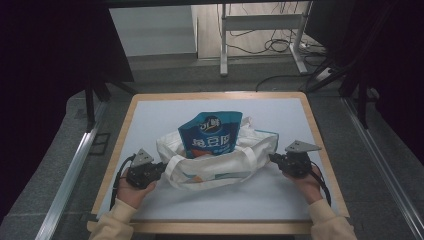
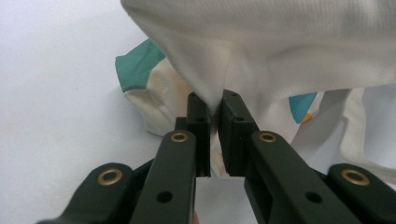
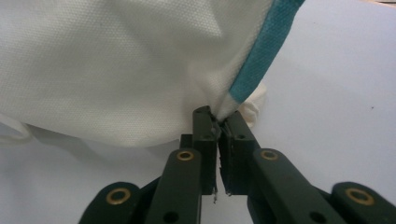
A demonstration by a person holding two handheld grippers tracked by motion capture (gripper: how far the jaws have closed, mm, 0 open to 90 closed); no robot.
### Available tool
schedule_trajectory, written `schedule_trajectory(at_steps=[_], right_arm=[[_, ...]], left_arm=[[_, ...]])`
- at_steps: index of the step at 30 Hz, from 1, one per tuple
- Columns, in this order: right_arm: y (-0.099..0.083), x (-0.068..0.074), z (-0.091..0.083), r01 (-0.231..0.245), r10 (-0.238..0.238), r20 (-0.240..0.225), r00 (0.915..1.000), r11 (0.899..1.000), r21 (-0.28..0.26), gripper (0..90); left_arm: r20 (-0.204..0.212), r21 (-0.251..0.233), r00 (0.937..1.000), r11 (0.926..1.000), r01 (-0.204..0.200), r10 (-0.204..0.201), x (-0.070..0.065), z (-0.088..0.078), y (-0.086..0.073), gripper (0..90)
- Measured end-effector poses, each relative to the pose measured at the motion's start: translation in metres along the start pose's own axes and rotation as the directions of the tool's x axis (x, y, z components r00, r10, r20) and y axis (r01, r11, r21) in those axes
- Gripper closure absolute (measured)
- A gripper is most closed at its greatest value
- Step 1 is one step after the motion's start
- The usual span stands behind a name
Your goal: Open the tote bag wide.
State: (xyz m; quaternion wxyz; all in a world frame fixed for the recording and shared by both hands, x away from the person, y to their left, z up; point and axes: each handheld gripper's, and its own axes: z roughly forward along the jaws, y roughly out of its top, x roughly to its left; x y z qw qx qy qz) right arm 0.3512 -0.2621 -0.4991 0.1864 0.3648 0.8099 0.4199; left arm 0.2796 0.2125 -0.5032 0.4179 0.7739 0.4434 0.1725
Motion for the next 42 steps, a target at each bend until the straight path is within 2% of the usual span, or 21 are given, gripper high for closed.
schedule_trajectory(at_steps=[1, 2, 3, 5, 6, 7, 10, 13, 14, 16, 18, 19, 20, 21, 22, 23, 25, 26, 30, 36, 42], right_arm=[[0.000, 0.000, 0.000, -0.002, 0.002, 0.001, 1.0000, 1.000, -0.002, 73.1], [0.001, -0.001, -0.003, -0.012, 0.012, 0.014, 0.9998, 1.000, -0.010, 60.8], [0.001, -0.001, -0.003, -0.012, 0.012, 0.014, 0.9998, 1.000, -0.010, 60.8], [0.002, -0.001, -0.009, -0.035, 0.036, 0.027, 0.9990, 0.999, -0.031, 50.9], [0.002, -0.002, -0.013, -0.043, 0.045, 0.036, 0.9983, 0.998, -0.040, 46.1], [0.004, -0.002, -0.022, -0.062, 0.066, 0.056, 0.9962, 0.996, -0.056, 39.6], [0.006, -0.003, -0.029, -0.077, 0.082, 0.068, 0.9943, 0.994, -0.075, 35.9], [0.012, -0.007, -0.043, -0.117, 0.125, 0.067, 0.9898, 0.986, -0.117, 33.5], [0.018, -0.009, -0.050, -0.128, 0.139, 0.068, 0.9880, 0.982, -0.142, 35.3], [0.020, -0.009, -0.052, -0.127, 0.137, 0.058, 0.9888, 0.981, -0.149, 38.4], [0.031, -0.010, -0.058, -0.112, 0.121, 0.044, 0.9917, 0.980, -0.166, 46.0], [0.036, -0.010, -0.060, -0.106, 0.113, 0.030, 0.9932, 0.980, -0.168, 52.0], [0.042, -0.009, -0.061, -0.096, 0.100, 0.013, 0.9949, 0.981, -0.169, 57.0], [0.046, -0.008, -0.062, -0.085, 0.089, 0.013, 0.9960, 0.981, -0.173, 61.7], [0.058, -0.005, -0.063, -0.059, 0.063, 0.018, 0.9979, 0.982, -0.180, 72.2], [0.058, -0.005, -0.063, -0.059, 0.063, 0.018, 0.9979, 0.982, -0.180, 72.2], [0.076, 0.000, -0.061, -0.029, 0.032, 0.009, 0.9995, 0.982, -0.186, 83.6], [0.076, 0.000, -0.061, -0.029, 0.032, 0.009, 0.9995, 0.982, -0.186, 83.6], [0.096, 0.010, -0.049, 0.009, -0.011, -0.007, 0.9999, 0.985, -0.173, 86.9], [0.109, 0.023, -0.027, 0.053, -0.056, -0.025, 0.9981, 0.990, -0.129, 87.8], [0.103, 0.028, -0.012, 0.058, -0.062, -0.042, 0.9972, 0.995, -0.079, 88.2]], left_arm=[[0.003, 0.004, 1.0000, 1.0000, 0.000, 0.000, 0.000, -0.001, 0.000, 78.1], [0.005, 0.003, 1.0000, 1.0000, 0.002, -0.002, 0.000, -0.002, -0.001, 69.5], [0.006, 0.002, 1.0000, 1.0000, 0.006, -0.006, 0.000, -0.004, -0.002, 69.5], [0.006, -0.014, 0.9999, 0.9998, 0.015, -0.015, 0.000, -0.012, -0.003, 61.4], [0.002, -0.025, 0.9998, 0.9995, 0.019, -0.019, 0.000, -0.016, -0.003, 56.5], [-0.009, -0.045, 0.9997, 0.9987, 0.023, -0.023, 0.000, -0.023, -0.002, 47.7], [-0.015, -0.089, 0.9985, 0.9946, 0.052, -0.053, 0.002, -0.037, 0.001, 40.8], [-0.014, -0.138, 0.9971, 0.9879, 0.072, -0.074, 0.003, -0.051, 0.011, 36.3], [-0.011, -0.149, 0.9973, 0.9864, 0.070, -0.072, 0.003, -0.055, 0.014, 38.0], [-0.003, -0.169, 0.9981, 0.9839, 0.060, -0.061, 0.002, -0.061, 0.022, 41.4], [-0.003, -0.186, 0.9986, 0.9812, 0.051, -0.052, 0.000, -0.067, 0.031, 59.1], [0.000, -0.191, 0.9988, 0.9804, 0.048, -0.049, 0.000, -0.070, 0.036, 73.2], [0.006, -0.197, 0.9989, 0.9793, 0.047, -0.047, 0.000, -0.071, 0.040, 73.2], [0.013, -0.203, 0.9989, 0.9781, 0.046, -0.045, 0.001, -0.073, 0.046, 78.7], [0.021, -0.209, 0.9989, 0.9768, 0.046, -0.042, 0.000, -0.074, 0.052, 86.5], [0.027, -0.213, 0.9989, 0.9762, 0.042, -0.037, 0.000, -0.075, 0.058, 86.5], [0.032, -0.218, 0.9991, 0.9753, 0.034, -0.028, -0.002, -0.073, 0.070, 89.6], [0.036, -0.215, 0.9991, 0.9762, 0.031, -0.023, -0.002, -0.071, 0.075, 89.6], [0.056, -0.184, 0.9983, 0.9827, 0.022, -0.012, -0.008, -0.053, 0.089, 89.7], [0.074, -0.144, 0.9971, 0.9892, 0.029, -0.018, -0.008, -0.037, 0.091, 89.6], [0.079, -0.104, 0.9966, 0.9940, 0.033, -0.025, -0.005, -0.029, 0.079, 89.7]])
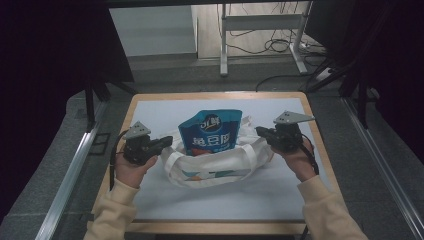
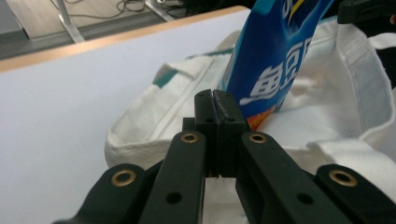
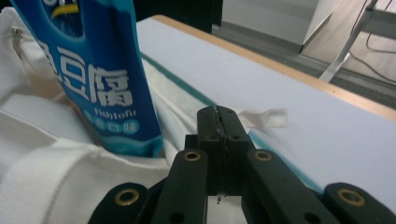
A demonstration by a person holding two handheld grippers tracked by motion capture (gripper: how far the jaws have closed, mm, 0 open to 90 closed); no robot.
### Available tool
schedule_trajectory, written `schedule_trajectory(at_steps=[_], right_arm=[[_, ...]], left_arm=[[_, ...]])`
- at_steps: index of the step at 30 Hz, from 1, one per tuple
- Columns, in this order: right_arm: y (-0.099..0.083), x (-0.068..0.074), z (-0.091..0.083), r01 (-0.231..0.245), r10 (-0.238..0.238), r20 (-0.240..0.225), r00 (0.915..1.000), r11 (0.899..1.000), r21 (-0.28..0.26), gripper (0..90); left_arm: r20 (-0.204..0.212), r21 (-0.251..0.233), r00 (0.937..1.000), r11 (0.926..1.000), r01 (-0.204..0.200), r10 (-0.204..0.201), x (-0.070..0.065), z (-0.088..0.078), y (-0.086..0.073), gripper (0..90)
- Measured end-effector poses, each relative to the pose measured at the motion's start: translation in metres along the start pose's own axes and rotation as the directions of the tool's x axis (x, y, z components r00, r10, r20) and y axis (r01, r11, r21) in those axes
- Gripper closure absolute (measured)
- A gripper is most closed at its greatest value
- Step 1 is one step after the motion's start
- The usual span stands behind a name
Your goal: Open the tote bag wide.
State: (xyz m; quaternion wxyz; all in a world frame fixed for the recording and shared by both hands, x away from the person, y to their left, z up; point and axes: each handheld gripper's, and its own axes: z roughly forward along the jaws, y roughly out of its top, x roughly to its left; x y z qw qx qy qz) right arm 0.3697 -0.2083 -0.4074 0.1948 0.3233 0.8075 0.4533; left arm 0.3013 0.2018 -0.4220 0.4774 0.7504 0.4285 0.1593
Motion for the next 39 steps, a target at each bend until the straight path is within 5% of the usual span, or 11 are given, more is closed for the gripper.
schedule_trajectory(at_steps=[22, 39], right_arm=[[-0.047, 0.009, 0.015, -0.019, 0.020, -0.030, 0.9993, 0.998, 0.056, 88.5], [-0.093, 0.012, 0.034, -0.057, 0.064, -0.053, 0.9965, 0.991, 0.125, 88.6]], left_arm=[[0.011, 0.140, 0.9999, 0.9902, -0.003, 0.002, 0.001, 0.024, -0.046, 89.6], [0.019, 0.187, 0.9997, 0.9823, 0.012, -0.016, 0.001, 0.041, -0.061, 89.7]])
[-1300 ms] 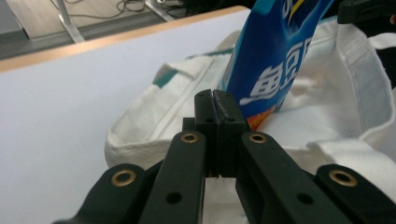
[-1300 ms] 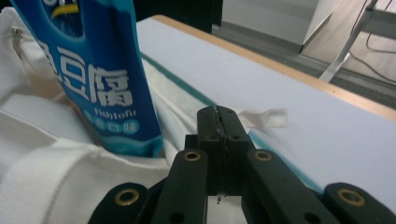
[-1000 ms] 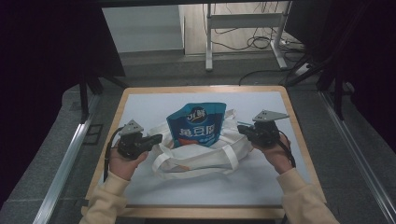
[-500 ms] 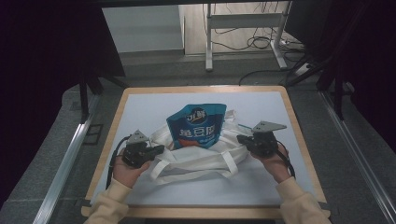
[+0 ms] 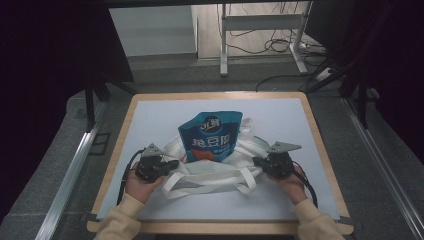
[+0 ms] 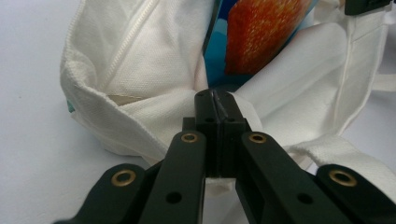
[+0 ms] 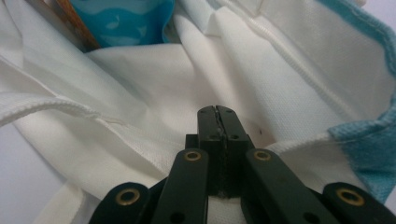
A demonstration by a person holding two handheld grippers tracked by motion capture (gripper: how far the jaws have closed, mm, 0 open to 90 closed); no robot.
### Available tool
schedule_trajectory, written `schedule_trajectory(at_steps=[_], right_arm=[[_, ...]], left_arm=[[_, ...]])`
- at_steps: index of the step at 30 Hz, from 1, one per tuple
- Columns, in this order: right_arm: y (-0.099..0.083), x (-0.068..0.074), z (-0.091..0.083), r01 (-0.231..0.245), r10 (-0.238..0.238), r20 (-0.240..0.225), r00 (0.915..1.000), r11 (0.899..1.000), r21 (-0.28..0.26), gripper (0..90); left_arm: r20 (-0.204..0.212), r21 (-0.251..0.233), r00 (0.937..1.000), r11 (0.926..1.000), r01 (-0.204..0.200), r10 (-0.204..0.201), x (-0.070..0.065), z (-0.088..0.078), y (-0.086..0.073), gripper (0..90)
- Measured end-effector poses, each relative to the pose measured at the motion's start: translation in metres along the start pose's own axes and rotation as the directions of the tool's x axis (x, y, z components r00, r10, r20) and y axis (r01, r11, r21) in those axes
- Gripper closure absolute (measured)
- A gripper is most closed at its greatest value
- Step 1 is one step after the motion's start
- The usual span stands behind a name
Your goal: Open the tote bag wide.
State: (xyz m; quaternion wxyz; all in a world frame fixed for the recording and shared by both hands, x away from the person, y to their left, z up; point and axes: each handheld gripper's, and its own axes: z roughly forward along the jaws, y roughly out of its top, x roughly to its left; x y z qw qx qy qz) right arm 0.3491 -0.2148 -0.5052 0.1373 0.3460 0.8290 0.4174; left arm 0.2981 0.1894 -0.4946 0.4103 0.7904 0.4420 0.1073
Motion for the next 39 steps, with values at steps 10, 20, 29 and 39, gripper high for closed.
schedule_trajectory(at_steps=[10, 20, 29, 39], right_arm=[[0.007, 0.004, -0.005, 0.009, -0.009, -0.003, 1.0000, 0.999, -0.042, 88.5], [0.029, 0.029, -0.012, 0.061, -0.065, -0.043, 0.9969, 0.992, -0.107, 88.5], [0.027, 0.045, -0.003, 0.107, -0.112, -0.082, 0.9904, 0.992, -0.063, 88.5], [0.003, 0.056, 0.007, 0.133, -0.128, -0.123, 0.9841, 0.991, 0.029, 88.7]], left_arm=[[-0.021, -0.062, 0.9989, 0.9972, -0.043, 0.041, -0.009, -0.015, 0.012, 89.5], [-0.015, -0.035, 0.9996, 0.9991, -0.024, 0.023, -0.004, 0.000, 0.036, 88.9], [-0.064, 0.010, 0.9979, 0.9999, -0.006, 0.007, 0.006, 0.023, 0.038, 89.4], [-0.081, 0.015, 0.9956, 0.9987, 0.048, -0.047, 0.016, 0.038, 0.039, 89.6]])
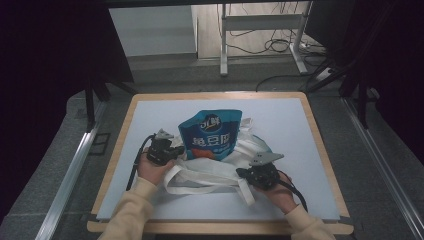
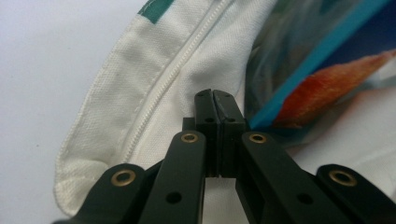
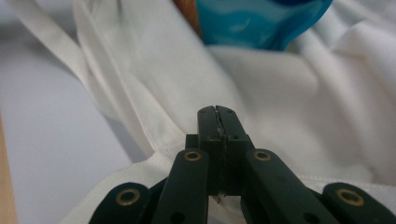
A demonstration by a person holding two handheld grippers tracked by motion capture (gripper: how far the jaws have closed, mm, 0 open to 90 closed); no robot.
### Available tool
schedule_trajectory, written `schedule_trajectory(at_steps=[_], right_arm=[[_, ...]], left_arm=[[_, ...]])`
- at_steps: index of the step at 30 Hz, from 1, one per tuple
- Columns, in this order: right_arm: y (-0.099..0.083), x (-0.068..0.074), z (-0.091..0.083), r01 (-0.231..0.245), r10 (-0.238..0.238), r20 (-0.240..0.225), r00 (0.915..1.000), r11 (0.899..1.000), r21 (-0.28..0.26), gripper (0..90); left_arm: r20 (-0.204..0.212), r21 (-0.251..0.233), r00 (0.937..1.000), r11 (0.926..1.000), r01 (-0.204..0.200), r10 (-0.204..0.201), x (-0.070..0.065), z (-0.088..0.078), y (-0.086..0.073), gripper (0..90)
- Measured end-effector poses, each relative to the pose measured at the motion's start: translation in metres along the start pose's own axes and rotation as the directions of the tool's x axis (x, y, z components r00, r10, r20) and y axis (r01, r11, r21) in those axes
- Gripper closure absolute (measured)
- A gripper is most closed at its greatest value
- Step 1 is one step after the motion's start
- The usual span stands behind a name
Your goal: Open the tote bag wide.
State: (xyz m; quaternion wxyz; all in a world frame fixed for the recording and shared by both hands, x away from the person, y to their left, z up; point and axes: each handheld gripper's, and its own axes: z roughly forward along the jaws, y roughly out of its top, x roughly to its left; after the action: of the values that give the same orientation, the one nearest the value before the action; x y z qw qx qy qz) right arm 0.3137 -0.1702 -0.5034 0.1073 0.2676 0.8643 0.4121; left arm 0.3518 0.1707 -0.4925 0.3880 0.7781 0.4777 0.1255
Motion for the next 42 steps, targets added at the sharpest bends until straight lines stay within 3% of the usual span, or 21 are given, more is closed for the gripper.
schedule_trajectory(at_steps=[14, 18, 23, 31, 37, 42], right_arm=[[-0.017, 0.010, 0.004, 0.002, -0.002, -0.010, 0.9999, 1.000, 0.023, 88.8], [-0.012, 0.007, 0.001, 0.001, -0.001, -0.005, 1.0000, 1.000, 0.004, 88.7], [0.003, 0.002, -0.011, -0.012, 0.013, 0.013, 0.9998, 0.998, -0.066, 88.6], [0.035, -0.017, -0.032, -0.011, 0.022, 0.077, 0.9968, 0.990, -0.142, 88.7], [0.059, -0.038, -0.026, -0.017, 0.031, 0.129, 0.9911, 0.995, -0.102, 88.7], [0.064, -0.055, -0.011, -0.053, 0.061, 0.157, 0.9857, 0.997, -0.054, 88.7]], left_arm=[[0.007, 0.001, 0.9996, 0.9997, 0.026, -0.026, 0.003, 0.006, 0.000, 89.7], [0.018, -0.021, 0.9997, 0.9996, 0.018, -0.017, 0.002, 0.000, 0.000, 89.5], [0.015, -0.064, 0.9999, 0.9979, 0.004, -0.003, -0.002, -0.017, 0.000, 89.3], [0.030, -0.084, 0.9991, 0.9961, -0.026, 0.029, -0.012, -0.039, -0.003, 89.3], [0.063, -0.068, 0.9970, 0.9968, -0.041, 0.046, -0.020, -0.042, -0.010, 89.3], [0.077, -0.050, 0.9949, 0.9969, -0.061, 0.065, -0.027, -0.043, -0.014, 89.4]])
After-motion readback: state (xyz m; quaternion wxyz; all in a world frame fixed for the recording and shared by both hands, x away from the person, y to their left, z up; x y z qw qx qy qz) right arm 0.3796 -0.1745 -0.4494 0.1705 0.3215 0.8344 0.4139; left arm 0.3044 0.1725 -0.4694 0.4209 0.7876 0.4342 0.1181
